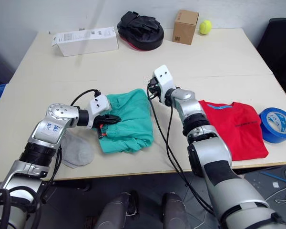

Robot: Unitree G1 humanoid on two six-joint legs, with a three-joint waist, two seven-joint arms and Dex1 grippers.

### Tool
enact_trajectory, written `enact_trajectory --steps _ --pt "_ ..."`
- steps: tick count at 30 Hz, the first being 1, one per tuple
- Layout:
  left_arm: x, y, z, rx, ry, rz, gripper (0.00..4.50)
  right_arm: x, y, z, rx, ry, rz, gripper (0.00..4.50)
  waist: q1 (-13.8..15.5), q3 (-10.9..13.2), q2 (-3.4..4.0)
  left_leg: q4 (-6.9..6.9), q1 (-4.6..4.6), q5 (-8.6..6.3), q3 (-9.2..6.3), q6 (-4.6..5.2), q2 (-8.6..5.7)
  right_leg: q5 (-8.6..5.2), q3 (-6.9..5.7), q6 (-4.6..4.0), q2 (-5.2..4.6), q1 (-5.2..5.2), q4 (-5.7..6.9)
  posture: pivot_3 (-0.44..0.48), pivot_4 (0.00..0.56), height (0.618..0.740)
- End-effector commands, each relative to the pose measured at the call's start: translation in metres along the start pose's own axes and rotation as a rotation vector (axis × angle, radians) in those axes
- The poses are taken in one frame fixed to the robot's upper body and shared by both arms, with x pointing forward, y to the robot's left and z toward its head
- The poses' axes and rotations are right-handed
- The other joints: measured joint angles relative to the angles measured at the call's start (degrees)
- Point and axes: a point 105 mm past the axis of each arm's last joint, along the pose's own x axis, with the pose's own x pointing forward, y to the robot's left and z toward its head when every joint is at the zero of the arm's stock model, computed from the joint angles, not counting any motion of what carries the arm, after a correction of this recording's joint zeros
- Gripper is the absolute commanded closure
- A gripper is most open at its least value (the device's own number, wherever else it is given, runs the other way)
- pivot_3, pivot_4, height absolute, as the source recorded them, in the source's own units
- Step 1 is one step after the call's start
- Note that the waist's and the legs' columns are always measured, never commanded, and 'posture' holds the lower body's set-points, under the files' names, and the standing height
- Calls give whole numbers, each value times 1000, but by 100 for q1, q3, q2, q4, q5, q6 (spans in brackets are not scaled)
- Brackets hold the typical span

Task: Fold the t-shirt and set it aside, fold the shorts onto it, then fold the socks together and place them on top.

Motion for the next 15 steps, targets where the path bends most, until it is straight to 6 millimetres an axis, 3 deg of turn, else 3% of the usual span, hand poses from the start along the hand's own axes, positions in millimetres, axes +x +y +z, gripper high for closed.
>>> enact_trajectory --steps 1,2,5,9,15 --pt "-17 1 31 6 -163 -1 4500 -22 13 18 137 -9 197 4427 4 0 0 1 -2 0 -1 1 0 0 -1 0 -1 0 0 0 150 740" --pt "-22 1 35 -4 -193 -7 4500 -29 15 13 191 28 232 4263 5 0 0 3 -11 0 -5 1 1 0 -3 0 -3 -5 -2 0 150 740" --pt "-35 -2 41 -25 -254 -19 3921 -49 24 2 353 143 320 3516 17 0 0 6 -16 -1 -10 3 0 0 -8 0 -8 -6 -5 0 150 740" --pt "-48 -8 44 -32 -284 -22 2636 -61 31 -6 440 216 364 2078 3 1 2 5 -15 -1 -10 3 0 0 -11 0 -11 -6 -8 0 150 740" --pt "-61 -15 41 -39 -288 2 650 -57 36 -25 589 288 381 3 11 1 2 3 -16 -1 -8 3 0 0 -12 0 -9 -8 -10 0 150 740"
